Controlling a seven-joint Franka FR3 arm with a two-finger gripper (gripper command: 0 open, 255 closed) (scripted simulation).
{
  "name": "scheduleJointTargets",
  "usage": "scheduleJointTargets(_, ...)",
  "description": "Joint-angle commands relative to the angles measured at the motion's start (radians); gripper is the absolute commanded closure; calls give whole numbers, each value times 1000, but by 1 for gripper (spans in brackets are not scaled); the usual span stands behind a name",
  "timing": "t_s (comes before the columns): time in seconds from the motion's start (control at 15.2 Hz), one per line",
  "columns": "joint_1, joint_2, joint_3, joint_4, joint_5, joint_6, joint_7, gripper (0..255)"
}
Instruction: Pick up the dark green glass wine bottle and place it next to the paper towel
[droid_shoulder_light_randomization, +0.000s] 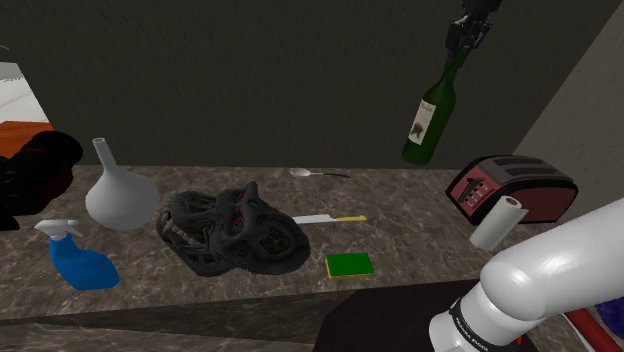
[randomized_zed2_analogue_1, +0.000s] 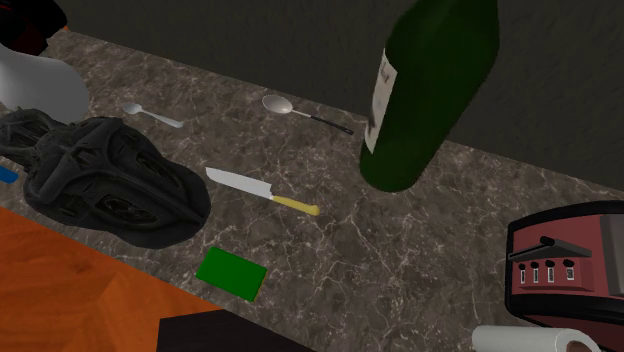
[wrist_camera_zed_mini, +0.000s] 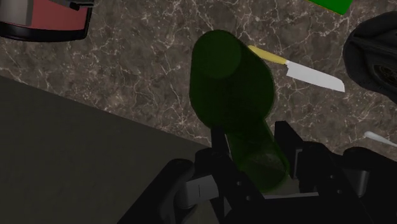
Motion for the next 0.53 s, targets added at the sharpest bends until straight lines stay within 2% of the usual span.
scheduleJointTargets(0.0, -15, -51, -25, -48, -14, 0, -42, 255)
scheduleJointTargets(0.46, -64, -154, -123, -123, -67, -13, -192, 255)
